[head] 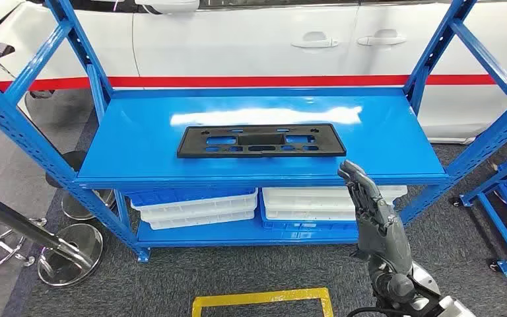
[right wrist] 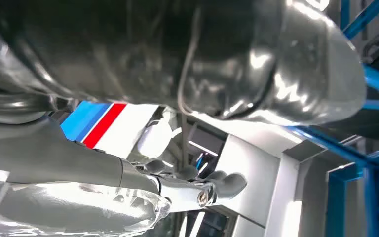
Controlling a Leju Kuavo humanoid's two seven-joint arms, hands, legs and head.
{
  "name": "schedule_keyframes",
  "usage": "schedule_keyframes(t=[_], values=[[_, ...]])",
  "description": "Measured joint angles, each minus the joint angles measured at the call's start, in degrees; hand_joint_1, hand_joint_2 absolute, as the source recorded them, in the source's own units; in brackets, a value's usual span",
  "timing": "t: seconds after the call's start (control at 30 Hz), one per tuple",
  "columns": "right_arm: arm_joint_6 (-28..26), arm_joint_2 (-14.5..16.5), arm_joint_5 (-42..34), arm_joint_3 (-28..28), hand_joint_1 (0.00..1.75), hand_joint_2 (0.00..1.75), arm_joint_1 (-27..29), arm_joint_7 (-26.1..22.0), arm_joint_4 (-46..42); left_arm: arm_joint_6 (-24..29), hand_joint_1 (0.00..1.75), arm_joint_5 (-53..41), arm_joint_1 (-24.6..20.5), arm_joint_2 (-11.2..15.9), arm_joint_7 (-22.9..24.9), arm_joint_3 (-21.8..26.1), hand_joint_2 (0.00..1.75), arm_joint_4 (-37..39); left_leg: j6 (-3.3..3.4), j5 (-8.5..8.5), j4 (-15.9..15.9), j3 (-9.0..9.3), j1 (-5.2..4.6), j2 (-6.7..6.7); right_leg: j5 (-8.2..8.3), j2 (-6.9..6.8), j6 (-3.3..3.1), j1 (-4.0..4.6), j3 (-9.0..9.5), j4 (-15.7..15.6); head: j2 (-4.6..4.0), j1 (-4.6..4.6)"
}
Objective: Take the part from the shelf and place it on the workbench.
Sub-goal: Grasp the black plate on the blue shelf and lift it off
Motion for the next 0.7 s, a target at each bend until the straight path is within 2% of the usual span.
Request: schedule_keyframes(t=[0.07, 0.1, 0.13, 0.17, 0.2, 0.27, 0.3, 0.33, 0.37, 0.43, 0.47, 0.5, 0.53, 0.57, 0.63, 0.67, 0.7], values=[[0.0, 0.0, 0.0, 0.0, 0.0, 0.0, 0.0, 0.0, 0.0, 0.0, 0.0, -0.1, 0.0, 0.0, 0.0, 0.0, 0.0, 0.0, -0.25, -0.68, 0.0, 0.81, 0.23, 0.02, 3.4, -0.01, 0.07, -0.08, 0.72, -4.0, 0.0, 0.01], [0.0, 0.0, 0.0, 0.0, 0.0, 0.0, 0.1, 0.0, 0.0, 0.0, 0.0, -0.1, 0.0, -0.1, 0.0, 0.0, 0.0, 0.0, -0.53, -1.37, 0.0, 1.66, 0.39, 0.0, 6.8, -0.07, 0.08, -0.12, 1.13, -7.9, 0.0, 0.02], [0.0, 0.0, 0.0, 0.0, 0.0, 0.0, 0.2, 0.0, 0.1, 0.0, 0.0, -0.2, -0.1, -0.1, 0.0, 0.0, 0.0, 0.0, -0.89, -2.1, -0.1, 2.31, 0.46, -0.06, 9.34, -0.21, -0.07, -0.13, 1.49, -11.0, 0.0, 0.01], [0.0, 0.0, 0.0, 0.0, 0.0, 0.0, 0.3, 0.0, 0.1, 0.0, 0.0, -0.2, -0.2, -0.1, 0.0, 0.0, 0.0, 0.0, -1.31, -2.91, -0.4, 2.91, 0.47, -0.1, 10.98, -0.3, -0.37, -0.07, 1.78, -13.1, 0.0, 0.01], [0.0, 0.0, 0.0, 0.0, 0.0, 0.0, 0.3, 0.0, 0.1, 0.0, 0.0, -0.2, -0.2, -0.1, 0.0, 0.0, 0.0, 0.0, -1.76, -3.23, -0.4, 3.65, 0.43, -0.11, 11.48, -0.29, -0.78, -0.08, 1.97, -14.2, 0.0, -0.01], [0.0, 0.0, 0.0, 0.0, 0.0, 0.0, 0.3, 0.0, 0.0, 0.0, 0.0, -0.3, -0.2, 0.0, -0.1, 0.0, 0.0, 0.0, -2.54, -3.58, -0.3, 4.75, 0.38, 0.03, 11.49, -0.16, -1.82, -0.24, 3.18, -14.7, 0.0, -0.02], [0.1, 0.0, 0.0, 0.0, 0.0, 0.0, 0.3, 0.0, 0.0, 0.0, 0.0, -0.3, -0.2, 0.0, -0.1, 0.0, 0.0, 0.0, -2.81, -3.49, 1.1, 4.75, 0.41, 0.21, 11.62, -0.15, -2.31, -0.37, 3.91, -14.9, -0.01, -0.03], [0.1, 0.0, 0.0, 0.0, 0.0, 0.0, 0.4, 0.0, 0.0, 0.0, 0.0, -0.3, -0.4, 0.0, -0.1, 0.0, 0.0, 0.0, -3.07, -3.88, 3.5, 3.71, 0.5, 0.41, 11.6, -0.23, -2.68, -0.41, 4.62, -14.9, -0.01, -0.04], [0.1, 0.0, 0.0, 0.0, 0.0, 0.0, 0.4, 0.0, 0.0, 0.0, 0.0, -0.4, -0.5, 0.0, -0.1, -0.1, 0.0, 0.0, -3.34, -4.68, 7.1, 1.72, 0.66, 0.64, 11.32, -0.29, -2.93, -0.4, 5.18, -14.9, -0.01, -0.04], [0.1, 0.0, 0.0, 0.0, 0.0, 0.0, 0.4, 0.0, 0.0, -0.1, 0.0, -0.4, -0.6, 0.0, -0.1, -0.1, 0.0, 0.0, -3.79, -8.08, 14.8, -3.83, 0.82, 0.89, 10.25, -0.29, -3.13, -0.3, 6.12, -14.9, 0.0, -0.05], [0.1, 0.0, 0.0, 0.0, 0.0, 0.0, 0.4, 0.0, 0.0, -0.1, 0.0, -0.5, -0.4, 0.0, -0.1, -0.1, 0.0, 0.0, -3.91, -10.2, 16.8, -6.11, 0.86, 0.93, 9.61, -0.22, -3.15, -0.26, 6.75, -14.9, 0.0, -0.04], [0.1, 0.0, 0.0, 0.0, 0.0, 0.0, 0.4, 0.0, 0.0, -0.1, 0.0, -0.5, -0.3, 0.0, -0.1, -0.1, 0.0, 0.0, -3.85, -11.7, 17.1, -7.54, 0.85, 0.95, 8.89, -0.14, -3.14, -0.22, 7.57, -14.9, 0.0, -0.05], [0.1, 0.0, 0.0, 0.0, 0.0, 0.0, 0.5, 0.0, 0.0, -0.1, 0.0, -0.6, -0.2, 0.0, -0.1, -0.1, 0.0, 0.0, -3.62, -11.86, 15.6, -8.23, 0.82, 0.95, 8.16, -0.07, -3.09, -0.16, 8.6, -14.8, 0.0, -0.05], [0.2, 0.0, 0.0, 0.0, 0.0, 0.0, 0.5, 0.0, 0.0, -0.1, 0.0, -0.7, -0.1, 0.0, -0.1, -0.1, 0.0, 0.0, -3.28, -9.99, 12.9, -8.41, 0.73, 0.95, 7.37, -0.01, -2.97, -0.07, 9.71, -14.9, 0.0, -0.05], [0.3, 0.0, -0.1, 0.0, 0.0, 0.0, 0.4, 0.0, 0.1, -0.1, 0.0, -1.0, 0.0, 0.1, -0.2, -0.1, 0.0, 0.0, -2.37, -1.62, 6.5, -8.67, 0.26, 0.9, 5.92, 0.06, -2.64, 0.06, 11.7, -14.9, 0.0, -0.05], [0.4, 0.0, -0.1, 0.0, 0.0, 0.0, 0.3, 0.0, 0.1, -0.1, 0.0, -1.1, 0.2, 0.2, -0.2, -0.1, 0.0, 0.0, -2.04, 2.11, 4.5, -8.73, -0.03, 0.77, 5.2, 0.2, -2.39, 0.16, 12.41, -15.0, 0.0, -0.04], [0.5, 0.0, -0.1, 0.0, 0.0, 0.0, 0.2, 0.1, 0.2, -0.1, 0.0, -1.2, 0.3, 0.2, -0.3, -0.1, 0.0, 0.0, -1.86, 4.45, 3.4, -8.73, -0.26, 0.65, 4.63, 0.36, -2.16, 0.22, 13.01, -15.3, 0.0, -0.04]])
